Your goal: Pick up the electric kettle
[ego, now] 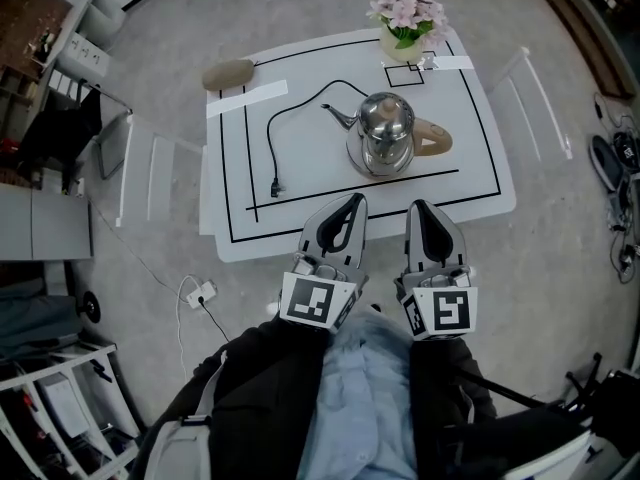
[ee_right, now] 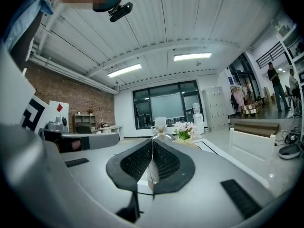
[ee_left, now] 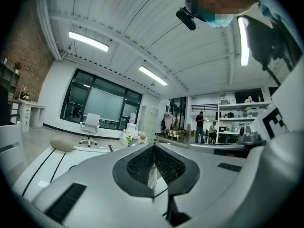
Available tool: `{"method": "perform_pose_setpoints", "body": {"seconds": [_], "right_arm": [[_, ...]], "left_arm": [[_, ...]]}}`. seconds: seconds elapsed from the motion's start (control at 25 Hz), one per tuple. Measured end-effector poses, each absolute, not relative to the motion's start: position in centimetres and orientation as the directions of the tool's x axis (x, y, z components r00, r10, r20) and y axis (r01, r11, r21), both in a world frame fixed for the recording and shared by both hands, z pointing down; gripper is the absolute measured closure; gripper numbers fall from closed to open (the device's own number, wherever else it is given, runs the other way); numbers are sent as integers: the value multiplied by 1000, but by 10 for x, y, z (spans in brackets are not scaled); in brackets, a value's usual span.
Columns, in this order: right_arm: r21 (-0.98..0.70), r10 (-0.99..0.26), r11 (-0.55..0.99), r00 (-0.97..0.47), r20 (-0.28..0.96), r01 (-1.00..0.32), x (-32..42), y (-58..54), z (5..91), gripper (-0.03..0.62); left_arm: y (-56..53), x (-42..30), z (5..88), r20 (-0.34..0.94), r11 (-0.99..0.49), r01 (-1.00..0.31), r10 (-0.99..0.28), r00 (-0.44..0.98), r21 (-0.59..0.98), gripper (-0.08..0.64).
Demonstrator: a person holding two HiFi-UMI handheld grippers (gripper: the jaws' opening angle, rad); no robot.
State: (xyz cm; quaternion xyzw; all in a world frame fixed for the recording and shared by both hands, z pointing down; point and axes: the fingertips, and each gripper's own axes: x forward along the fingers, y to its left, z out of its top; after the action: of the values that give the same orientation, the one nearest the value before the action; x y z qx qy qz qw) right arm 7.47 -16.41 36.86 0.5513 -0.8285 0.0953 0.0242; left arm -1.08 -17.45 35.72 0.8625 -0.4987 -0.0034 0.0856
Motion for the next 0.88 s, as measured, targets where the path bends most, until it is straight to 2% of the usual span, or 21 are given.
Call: {"method": "perform_pose_setpoints", "body": {"seconds": [0.52, 0.88], "right_arm": [[-58, -946, 320, -322, 30, -946, 66, -235, 324, 574], [-57, -950, 308, -310, 27, -950, 73, -248, 322, 574]], "left_arm": [[-254, -22, 313, -57, -552, -827, -834, 550, 109, 552], [-270, -25, 308, -61, -539, -835, -842, 536, 111, 552]]}}
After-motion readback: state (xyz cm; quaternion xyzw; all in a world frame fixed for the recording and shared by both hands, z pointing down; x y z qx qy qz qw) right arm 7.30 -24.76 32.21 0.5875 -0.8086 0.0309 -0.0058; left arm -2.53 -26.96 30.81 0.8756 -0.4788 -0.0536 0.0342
